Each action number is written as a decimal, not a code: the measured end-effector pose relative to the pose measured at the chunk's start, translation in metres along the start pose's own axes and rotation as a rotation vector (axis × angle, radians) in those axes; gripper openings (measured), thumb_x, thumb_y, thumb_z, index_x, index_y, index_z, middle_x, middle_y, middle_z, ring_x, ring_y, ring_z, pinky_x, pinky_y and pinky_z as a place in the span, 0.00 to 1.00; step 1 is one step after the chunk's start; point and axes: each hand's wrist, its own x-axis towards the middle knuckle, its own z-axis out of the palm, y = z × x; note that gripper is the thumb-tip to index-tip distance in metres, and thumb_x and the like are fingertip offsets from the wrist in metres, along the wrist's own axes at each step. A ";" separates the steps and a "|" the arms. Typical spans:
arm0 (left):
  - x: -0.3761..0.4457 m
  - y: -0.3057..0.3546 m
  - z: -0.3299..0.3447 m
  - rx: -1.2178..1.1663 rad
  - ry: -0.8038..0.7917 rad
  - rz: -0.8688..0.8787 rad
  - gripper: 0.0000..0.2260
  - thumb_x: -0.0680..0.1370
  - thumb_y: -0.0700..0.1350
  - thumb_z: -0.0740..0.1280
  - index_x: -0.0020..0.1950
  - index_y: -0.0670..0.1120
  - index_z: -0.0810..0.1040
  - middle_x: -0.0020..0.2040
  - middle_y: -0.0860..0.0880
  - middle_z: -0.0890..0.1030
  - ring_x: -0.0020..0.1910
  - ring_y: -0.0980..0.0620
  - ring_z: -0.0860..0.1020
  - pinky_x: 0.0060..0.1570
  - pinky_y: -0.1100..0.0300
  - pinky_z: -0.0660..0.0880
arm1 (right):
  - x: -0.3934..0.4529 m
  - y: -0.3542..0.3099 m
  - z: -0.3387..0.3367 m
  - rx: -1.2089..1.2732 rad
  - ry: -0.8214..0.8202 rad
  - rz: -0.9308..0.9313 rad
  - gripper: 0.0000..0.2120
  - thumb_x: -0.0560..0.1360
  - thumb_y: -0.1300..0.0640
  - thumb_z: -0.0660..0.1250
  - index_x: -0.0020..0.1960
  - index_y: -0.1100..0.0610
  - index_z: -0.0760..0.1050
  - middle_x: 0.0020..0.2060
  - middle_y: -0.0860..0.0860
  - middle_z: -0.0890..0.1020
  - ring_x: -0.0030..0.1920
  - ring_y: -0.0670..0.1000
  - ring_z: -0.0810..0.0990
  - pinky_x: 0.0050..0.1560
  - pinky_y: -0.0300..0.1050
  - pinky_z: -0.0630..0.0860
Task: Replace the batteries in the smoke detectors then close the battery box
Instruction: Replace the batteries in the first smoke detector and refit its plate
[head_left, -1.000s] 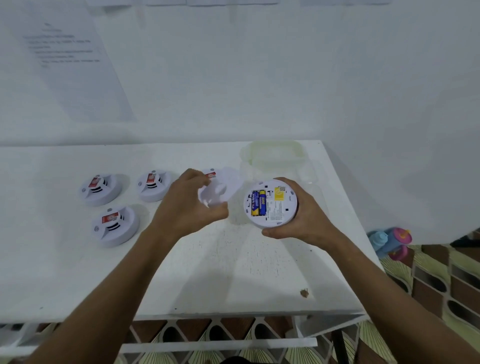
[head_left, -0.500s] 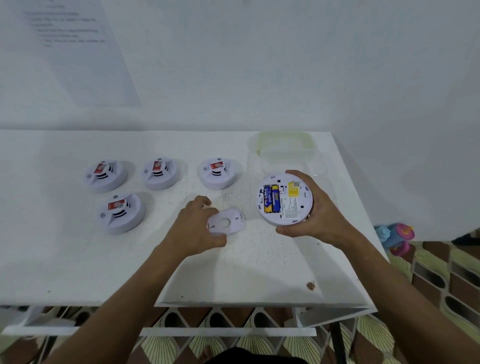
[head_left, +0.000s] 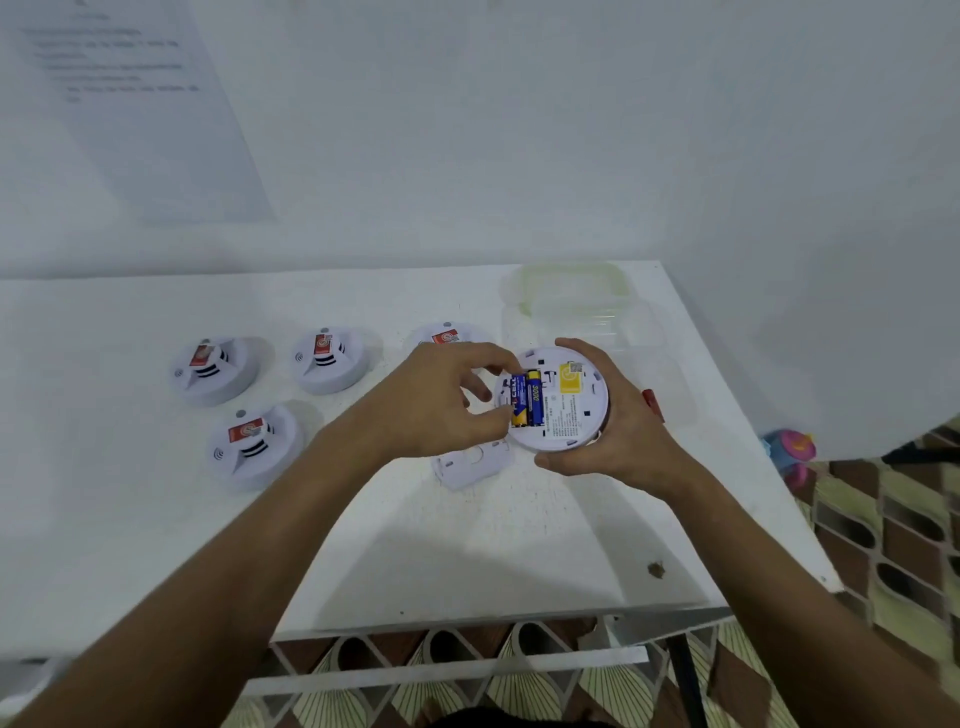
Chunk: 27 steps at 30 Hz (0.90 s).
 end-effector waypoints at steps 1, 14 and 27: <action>0.001 0.001 -0.004 0.014 -0.029 0.011 0.18 0.71 0.46 0.74 0.60 0.53 0.77 0.52 0.62 0.78 0.47 0.59 0.80 0.47 0.58 0.80 | 0.001 -0.001 0.003 0.010 0.014 0.002 0.49 0.57 0.62 0.82 0.73 0.55 0.62 0.64 0.50 0.77 0.64 0.48 0.77 0.60 0.41 0.78; 0.035 0.001 0.001 0.239 -0.107 0.056 0.20 0.66 0.50 0.76 0.54 0.52 0.75 0.52 0.53 0.77 0.46 0.56 0.78 0.48 0.53 0.79 | 0.011 0.003 -0.001 -0.048 0.068 -0.035 0.45 0.58 0.63 0.80 0.69 0.53 0.63 0.60 0.45 0.76 0.59 0.36 0.77 0.56 0.28 0.73; 0.100 0.039 0.033 0.475 -0.126 0.030 0.25 0.68 0.51 0.75 0.60 0.48 0.69 0.50 0.49 0.77 0.47 0.51 0.74 0.40 0.59 0.73 | 0.044 0.032 -0.069 -0.077 0.027 -0.096 0.46 0.55 0.48 0.82 0.69 0.54 0.67 0.61 0.43 0.78 0.60 0.42 0.78 0.60 0.32 0.73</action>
